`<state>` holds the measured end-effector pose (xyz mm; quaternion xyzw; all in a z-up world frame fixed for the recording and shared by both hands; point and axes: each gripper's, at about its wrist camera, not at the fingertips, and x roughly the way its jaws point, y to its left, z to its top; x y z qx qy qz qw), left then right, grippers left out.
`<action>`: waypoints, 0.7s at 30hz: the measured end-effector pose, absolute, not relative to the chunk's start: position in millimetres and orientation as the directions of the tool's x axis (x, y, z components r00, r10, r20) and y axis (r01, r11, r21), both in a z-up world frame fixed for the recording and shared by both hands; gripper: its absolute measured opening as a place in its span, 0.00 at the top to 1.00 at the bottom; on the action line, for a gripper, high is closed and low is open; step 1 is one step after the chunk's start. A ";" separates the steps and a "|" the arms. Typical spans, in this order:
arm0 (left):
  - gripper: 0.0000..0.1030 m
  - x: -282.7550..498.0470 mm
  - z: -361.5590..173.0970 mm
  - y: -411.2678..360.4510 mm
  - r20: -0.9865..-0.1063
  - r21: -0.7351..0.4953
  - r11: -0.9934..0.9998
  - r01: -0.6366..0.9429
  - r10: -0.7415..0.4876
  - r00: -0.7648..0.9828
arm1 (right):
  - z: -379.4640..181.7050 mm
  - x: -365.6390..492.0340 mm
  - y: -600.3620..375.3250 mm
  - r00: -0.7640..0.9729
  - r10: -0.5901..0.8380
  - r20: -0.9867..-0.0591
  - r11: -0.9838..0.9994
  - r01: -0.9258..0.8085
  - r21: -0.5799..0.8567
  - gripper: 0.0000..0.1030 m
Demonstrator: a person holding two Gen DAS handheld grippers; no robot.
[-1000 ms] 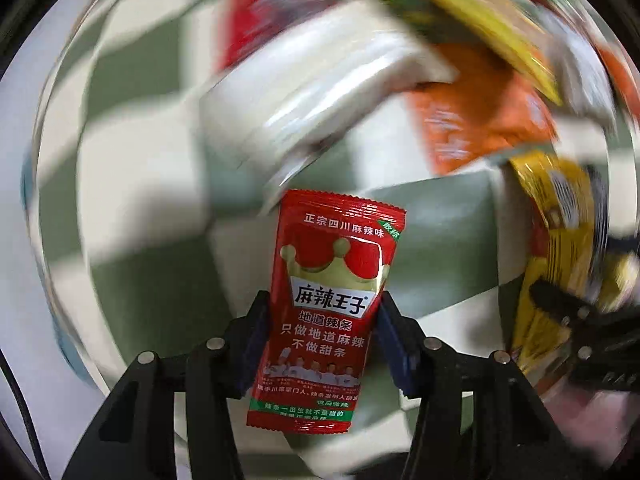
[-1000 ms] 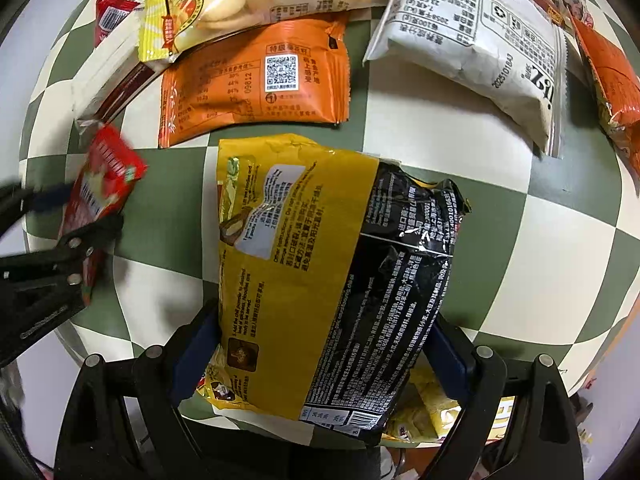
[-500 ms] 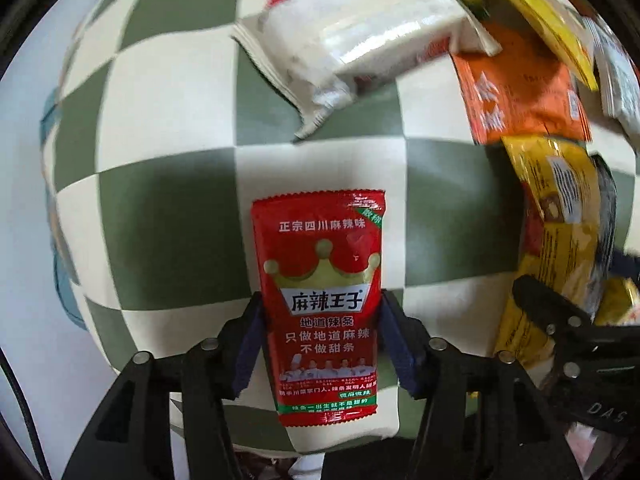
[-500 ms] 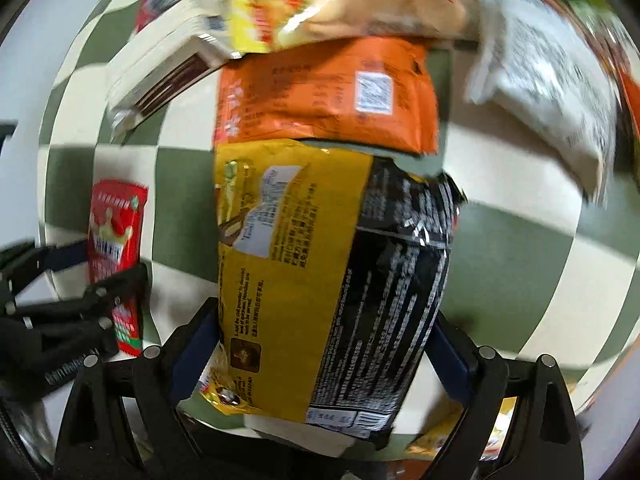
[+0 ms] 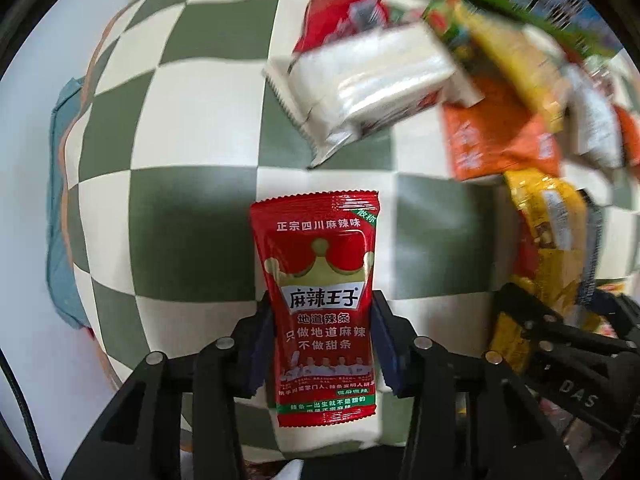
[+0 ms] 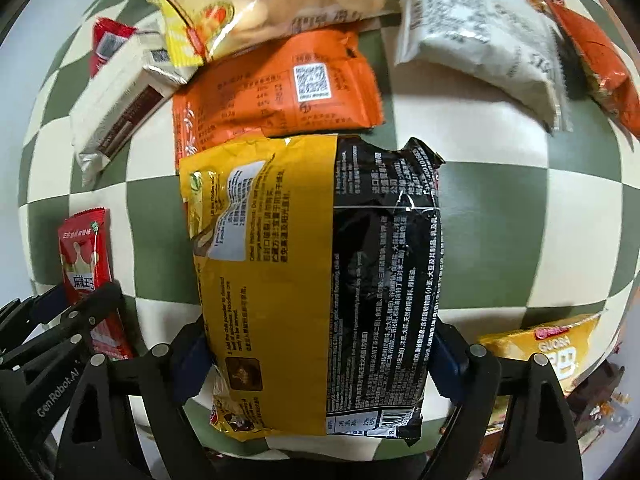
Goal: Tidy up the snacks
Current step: 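Carry both packets into the cardboard box and open both tools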
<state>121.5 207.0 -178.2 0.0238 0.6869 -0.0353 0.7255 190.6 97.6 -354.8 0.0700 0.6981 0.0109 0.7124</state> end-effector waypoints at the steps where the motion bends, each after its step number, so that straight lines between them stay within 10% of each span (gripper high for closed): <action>1: 0.59 121.6 -168.2 204.3 -0.997 -0.029 0.996 0.081 -0.034 0.065 | -342.2 189.2 90.4 0.035 0.128 -0.991 0.988 0.077 0.131 0.12; 9: 0.59 149.4 -35.7 181.0 -0.955 -0.187 0.976 0.108 -0.206 0.211 | -256.0 189.1 -7.5 0.155 0.262 -0.953 0.964 0.004 0.265 0.12; 21: 0.58 373.6 -23.7 36.6 -0.928 -0.221 0.963 0.155 -0.256 0.270 | -154.2 344.1 -216.0 0.361 0.265 -0.894 0.963 -0.044 0.267 0.12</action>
